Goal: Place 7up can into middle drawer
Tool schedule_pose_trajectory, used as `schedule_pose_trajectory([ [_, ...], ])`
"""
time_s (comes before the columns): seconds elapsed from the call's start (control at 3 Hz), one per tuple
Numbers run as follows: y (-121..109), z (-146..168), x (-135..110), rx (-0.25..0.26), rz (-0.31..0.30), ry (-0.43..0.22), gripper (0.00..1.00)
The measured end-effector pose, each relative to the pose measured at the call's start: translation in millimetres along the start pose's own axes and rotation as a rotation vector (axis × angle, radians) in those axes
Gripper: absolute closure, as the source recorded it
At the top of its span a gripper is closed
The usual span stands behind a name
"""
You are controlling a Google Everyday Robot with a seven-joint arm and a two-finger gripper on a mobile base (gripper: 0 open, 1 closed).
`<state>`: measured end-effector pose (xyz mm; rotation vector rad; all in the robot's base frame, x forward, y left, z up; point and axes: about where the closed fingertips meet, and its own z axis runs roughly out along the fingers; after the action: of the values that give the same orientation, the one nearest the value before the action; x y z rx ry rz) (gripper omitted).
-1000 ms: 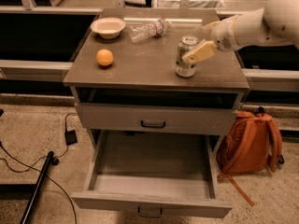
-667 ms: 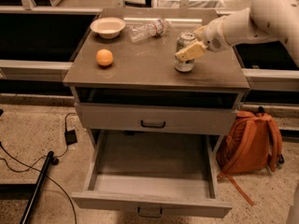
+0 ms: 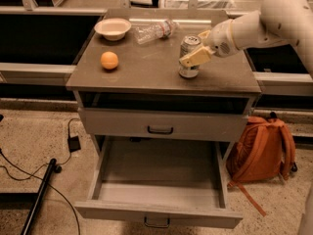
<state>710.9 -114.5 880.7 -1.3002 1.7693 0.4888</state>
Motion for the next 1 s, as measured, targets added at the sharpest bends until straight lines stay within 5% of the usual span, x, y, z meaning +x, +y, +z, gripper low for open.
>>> schedule_pose_trajectory([
  [0.33, 21.9, -22.6, -13.2, -0.034, -0.085, -0.136, 1.0],
  [0.67, 60.8, -55.9, -18.2, -0.059, -0.221, -0.19, 1.0],
  [1.0, 104.2, -59.3, -13.5, -0.127, -0.31, -0.125, 1.0],
])
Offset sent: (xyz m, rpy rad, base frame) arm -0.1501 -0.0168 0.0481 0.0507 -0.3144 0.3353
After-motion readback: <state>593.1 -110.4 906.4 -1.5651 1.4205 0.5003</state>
